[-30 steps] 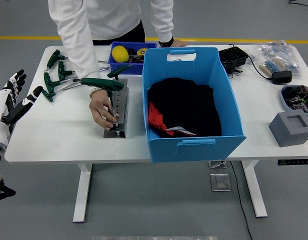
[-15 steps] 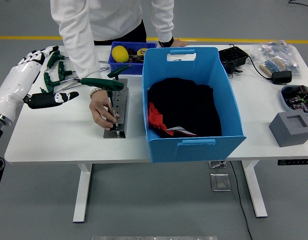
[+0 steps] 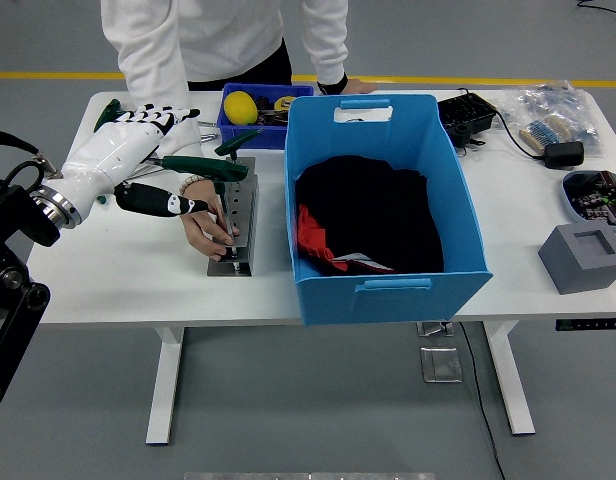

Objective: Lift tool from toolbox,place it in box,lift tool from toolbox,place it in box

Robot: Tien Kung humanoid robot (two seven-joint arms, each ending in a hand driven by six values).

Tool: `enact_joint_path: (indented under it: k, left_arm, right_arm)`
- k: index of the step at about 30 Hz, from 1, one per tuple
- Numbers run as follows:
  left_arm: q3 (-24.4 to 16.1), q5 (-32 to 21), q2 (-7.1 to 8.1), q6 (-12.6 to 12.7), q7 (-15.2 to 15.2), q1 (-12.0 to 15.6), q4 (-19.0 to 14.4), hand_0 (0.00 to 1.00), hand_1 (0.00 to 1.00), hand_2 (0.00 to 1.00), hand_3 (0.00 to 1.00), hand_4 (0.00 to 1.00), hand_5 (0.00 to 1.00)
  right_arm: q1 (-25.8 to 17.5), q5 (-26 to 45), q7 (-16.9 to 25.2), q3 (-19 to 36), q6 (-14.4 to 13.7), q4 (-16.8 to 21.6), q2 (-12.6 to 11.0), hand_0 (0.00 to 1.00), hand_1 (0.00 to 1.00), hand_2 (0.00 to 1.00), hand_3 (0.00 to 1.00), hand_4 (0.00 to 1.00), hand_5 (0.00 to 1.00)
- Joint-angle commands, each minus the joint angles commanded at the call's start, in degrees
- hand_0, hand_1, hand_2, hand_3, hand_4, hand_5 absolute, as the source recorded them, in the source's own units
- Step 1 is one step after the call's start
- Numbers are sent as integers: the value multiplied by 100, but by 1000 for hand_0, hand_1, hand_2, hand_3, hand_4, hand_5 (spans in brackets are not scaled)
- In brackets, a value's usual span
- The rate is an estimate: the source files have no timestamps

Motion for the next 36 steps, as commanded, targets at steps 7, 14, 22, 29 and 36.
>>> enact_joint_path:
  k: [7, 14, 22, 29, 36]
  left_arm:
    - [339, 0, 21, -41, 58, -446, 457, 998, 998, 998, 998, 998, 433]
    - [584, 0, -11, -74, 154, -692, 843, 916, 880, 861, 931, 998, 439]
    - [822, 0, -135, -77, 330, -860, 1183, 734, 671, 658, 774, 998, 493]
    - [979, 0, -179, 141, 446, -997, 1457, 644, 586, 573, 708, 998, 567]
    - [1155, 0, -168, 278, 473, -1156, 1608, 552, 498, 471, 617, 998, 593]
  right_arm:
    - [23, 68, 7, -43, -2, 0, 6, 630, 624, 688, 534, 788, 575]
    - [6, 35, -4, -14, 5, 0, 11, 629, 623, 688, 534, 788, 575]
    - [-48, 26, -9, 22, 0, 0, 4, 627, 623, 687, 534, 789, 576]
    - [-42, 0, -15, 30, -1, 0, -1, 629, 623, 687, 534, 789, 577]
    - [-25, 44, -6, 15, -6, 0, -9, 628, 623, 687, 535, 789, 576]
